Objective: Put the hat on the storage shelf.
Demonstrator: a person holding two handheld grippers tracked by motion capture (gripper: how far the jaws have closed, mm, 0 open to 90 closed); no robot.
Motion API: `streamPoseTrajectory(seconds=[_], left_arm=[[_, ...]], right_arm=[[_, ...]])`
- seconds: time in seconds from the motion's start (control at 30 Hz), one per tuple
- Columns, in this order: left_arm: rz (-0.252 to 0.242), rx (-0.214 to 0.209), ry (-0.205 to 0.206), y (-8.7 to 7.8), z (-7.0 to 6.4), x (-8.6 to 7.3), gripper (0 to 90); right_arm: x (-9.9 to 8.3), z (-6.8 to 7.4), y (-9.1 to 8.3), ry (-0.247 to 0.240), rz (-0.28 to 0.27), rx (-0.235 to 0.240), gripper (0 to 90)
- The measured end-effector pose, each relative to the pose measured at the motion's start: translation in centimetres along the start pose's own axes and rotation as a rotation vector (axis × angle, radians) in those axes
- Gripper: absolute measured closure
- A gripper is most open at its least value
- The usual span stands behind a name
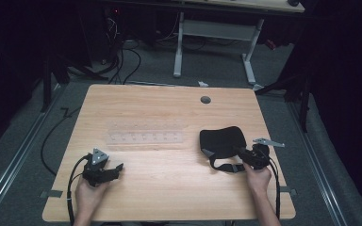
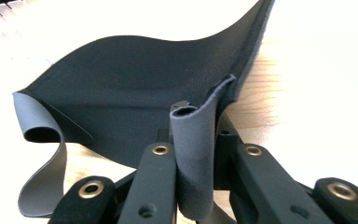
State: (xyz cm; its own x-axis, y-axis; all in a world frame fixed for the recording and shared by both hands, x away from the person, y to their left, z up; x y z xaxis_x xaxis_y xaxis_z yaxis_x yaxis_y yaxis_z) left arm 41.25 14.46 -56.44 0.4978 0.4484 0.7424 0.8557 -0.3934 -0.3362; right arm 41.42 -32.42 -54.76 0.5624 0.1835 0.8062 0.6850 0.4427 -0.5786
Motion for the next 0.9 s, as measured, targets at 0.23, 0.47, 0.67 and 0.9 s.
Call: streamPoseTrajectory(seconds=[0.23,0.47,0.67,0.9], left_arm=[[0.0,0.0,0.0,0.0,0.0,0.0,30.6],[0.001,0.0,0.001,0.0,0.0,0.0,30.6],[0.005,-0.003,0.001,0.0,0.0,0.0,29.6],[0.017,-0.01,0.002,0.1,-0.1,-0.1,26.6]], right_arm=[[0.2,0.0,-0.4,0.018,-0.012,0.012,84.4],[0.4,0.0,-1.0,0.02,-0.022,0.012,84.7],[0.6,0.3,-1.5,0.007,-0.031,0.021,84.7],[0.8,0.5,-2.6,0.012,-0.051,0.027,84.7]])
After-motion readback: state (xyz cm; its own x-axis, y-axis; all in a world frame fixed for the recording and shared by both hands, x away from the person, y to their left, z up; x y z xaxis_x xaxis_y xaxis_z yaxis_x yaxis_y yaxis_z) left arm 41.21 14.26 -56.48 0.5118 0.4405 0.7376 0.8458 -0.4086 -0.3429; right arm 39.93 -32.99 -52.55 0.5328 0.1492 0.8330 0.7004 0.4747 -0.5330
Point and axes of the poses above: each handheld gripper's, and its own axes: y roughly forward along the jaws, x roughly out of its top, z roughly to its left, the point moved 5 cm from there along y, roughly forward along the jaws, and after that the axes turned 13 degrees about -y, right-handed, at the moved point
